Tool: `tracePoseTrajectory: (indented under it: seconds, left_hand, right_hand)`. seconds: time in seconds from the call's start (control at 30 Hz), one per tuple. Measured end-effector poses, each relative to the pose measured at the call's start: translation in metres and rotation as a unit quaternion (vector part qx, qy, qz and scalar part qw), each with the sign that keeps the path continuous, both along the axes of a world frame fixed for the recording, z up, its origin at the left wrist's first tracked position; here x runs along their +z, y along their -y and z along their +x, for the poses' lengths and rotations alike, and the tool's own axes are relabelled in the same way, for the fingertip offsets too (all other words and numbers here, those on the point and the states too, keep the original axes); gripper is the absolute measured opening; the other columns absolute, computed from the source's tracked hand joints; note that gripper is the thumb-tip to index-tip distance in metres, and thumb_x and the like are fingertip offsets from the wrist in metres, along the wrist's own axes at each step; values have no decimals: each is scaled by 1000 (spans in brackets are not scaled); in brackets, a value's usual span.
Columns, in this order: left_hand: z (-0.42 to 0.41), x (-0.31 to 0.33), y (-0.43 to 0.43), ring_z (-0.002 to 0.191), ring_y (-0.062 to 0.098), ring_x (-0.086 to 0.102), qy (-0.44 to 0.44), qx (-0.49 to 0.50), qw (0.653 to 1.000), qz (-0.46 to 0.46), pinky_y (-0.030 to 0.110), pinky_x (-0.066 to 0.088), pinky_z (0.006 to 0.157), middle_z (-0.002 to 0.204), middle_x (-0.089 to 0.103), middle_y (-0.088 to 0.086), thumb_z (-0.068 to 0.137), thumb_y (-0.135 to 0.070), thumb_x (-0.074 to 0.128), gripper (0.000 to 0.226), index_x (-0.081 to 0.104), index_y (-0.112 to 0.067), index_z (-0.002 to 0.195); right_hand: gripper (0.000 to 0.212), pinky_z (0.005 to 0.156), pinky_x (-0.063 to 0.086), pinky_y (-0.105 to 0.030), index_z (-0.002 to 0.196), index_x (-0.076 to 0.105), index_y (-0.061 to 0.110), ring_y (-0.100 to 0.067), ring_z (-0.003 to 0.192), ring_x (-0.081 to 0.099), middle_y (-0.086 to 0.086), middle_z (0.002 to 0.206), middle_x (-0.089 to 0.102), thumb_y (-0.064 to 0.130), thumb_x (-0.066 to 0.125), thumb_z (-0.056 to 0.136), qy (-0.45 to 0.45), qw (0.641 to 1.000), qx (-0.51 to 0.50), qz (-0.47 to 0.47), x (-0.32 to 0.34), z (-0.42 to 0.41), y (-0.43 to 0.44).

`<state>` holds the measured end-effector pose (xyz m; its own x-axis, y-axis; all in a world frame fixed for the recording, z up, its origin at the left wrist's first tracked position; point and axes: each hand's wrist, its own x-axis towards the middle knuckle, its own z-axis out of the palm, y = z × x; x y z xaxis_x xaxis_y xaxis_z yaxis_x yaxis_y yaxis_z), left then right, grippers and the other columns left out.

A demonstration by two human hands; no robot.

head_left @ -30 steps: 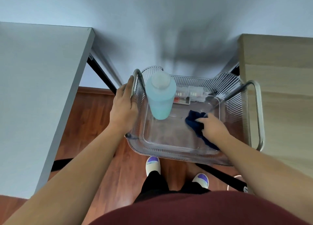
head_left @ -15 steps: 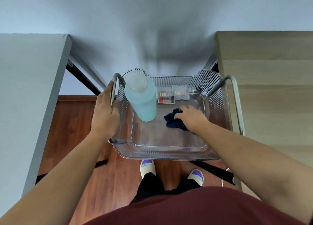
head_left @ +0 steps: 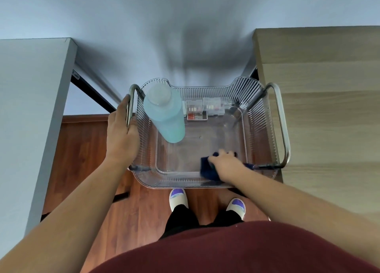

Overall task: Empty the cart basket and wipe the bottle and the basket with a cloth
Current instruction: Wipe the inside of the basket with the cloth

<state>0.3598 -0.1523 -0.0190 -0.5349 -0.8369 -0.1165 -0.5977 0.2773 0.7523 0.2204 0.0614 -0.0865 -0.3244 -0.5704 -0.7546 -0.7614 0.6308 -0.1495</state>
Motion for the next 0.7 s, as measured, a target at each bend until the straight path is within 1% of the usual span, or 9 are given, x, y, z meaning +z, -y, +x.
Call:
tracePoseTrajectory:
  seconds: [0.07, 0.13, 0.2, 0.3, 0.43, 0.5, 0.57, 0.63, 0.7]
  left_hand:
    - [1, -1, 0, 125, 14, 39, 4, -4, 1000, -4, 32, 28, 99, 140, 43, 3, 98, -20, 39, 53, 29, -47, 142]
    - [1, -1, 1, 126, 16, 38, 9, -13, 1000, -10, 33, 28, 98, 141, 43, 2, 98, -21, 39, 53, 28, -50, 141]
    - [1, -2, 3, 130, 20, 38, 13, -18, 1000, -12, 34, 27, 98, 142, 43, 2, 98, -24, 39, 52, 27, -51, 142]
    - [2, -3, 4, 133, 21, 37, 15, -19, 1000, -5, 32, 25, 98, 144, 41, 2, 98, -25, 39, 51, 26, -48, 142]
    - [3, -2, 4, 128, 23, 40, 11, -35, 999, -1, 35, 29, 98, 138, 44, 4, 98, -23, 38, 54, 25, -51, 142]
    - [2, 1, 4, 123, 24, 42, 9, -49, 999, -6, 38, 30, 98, 130, 48, 6, 98, -21, 37, 58, 22, -57, 141]
    - [1, 3, 3, 121, 24, 42, 12, -53, 998, -11, 40, 31, 97, 126, 49, 6, 97, -21, 35, 60, 19, -61, 139]
    - [1, 4, 2, 124, 26, 41, 15, -49, 999, -8, 42, 31, 100, 129, 48, 7, 98, -23, 35, 59, 19, -60, 140]
    - [2, 2, 3, 126, 27, 41, 15, -48, 999, -4, 42, 31, 101, 132, 48, 8, 98, -21, 36, 58, 21, -57, 141]
  right_hand:
    - [37, 97, 44, -43, 122, 51, 18, -37, 115, 47, -16, 127, 44, 6, 54, 87, 44, 998, 23, -29, 1, 16, 20]
    - [40, 95, 45, -38, 123, 52, 20, -35, 112, 51, -15, 128, 44, 4, 54, 86, 96, 994, 15, -53, 4, 25, 35]
    - [42, 97, 44, -37, 126, 54, 19, -35, 113, 51, -16, 131, 42, 3, 54, 87, 112, 992, 31, -44, 6, 24, 43]
    - [39, 102, 44, -40, 128, 56, 15, -36, 118, 51, -17, 134, 45, 8, 54, 90, 75, 993, 86, 23, 12, 12, 35]
    - [30, 93, 48, -40, 119, 61, 6, -37, 113, 57, -17, 127, 56, 6, 50, 92, -23, 994, 83, 74, 18, -18, 1]
    - [31, 92, 47, -41, 123, 58, 5, -34, 118, 55, -14, 130, 55, 6, 48, 93, -63, 985, 97, 132, 19, -32, 0]
    - [36, 93, 46, -39, 129, 53, 9, -29, 124, 50, -9, 136, 51, 8, 47, 94, -96, 976, 103, 165, 21, -45, 12]
    - [37, 91, 47, -39, 129, 52, 9, -30, 123, 50, -9, 136, 50, 10, 53, 92, -145, 973, 93, 150, 26, -60, 21]
    - [37, 90, 49, -42, 126, 54, 5, -35, 121, 48, -14, 133, 46, 9, 57, 89, -194, 973, 86, 91, 28, -76, 19]
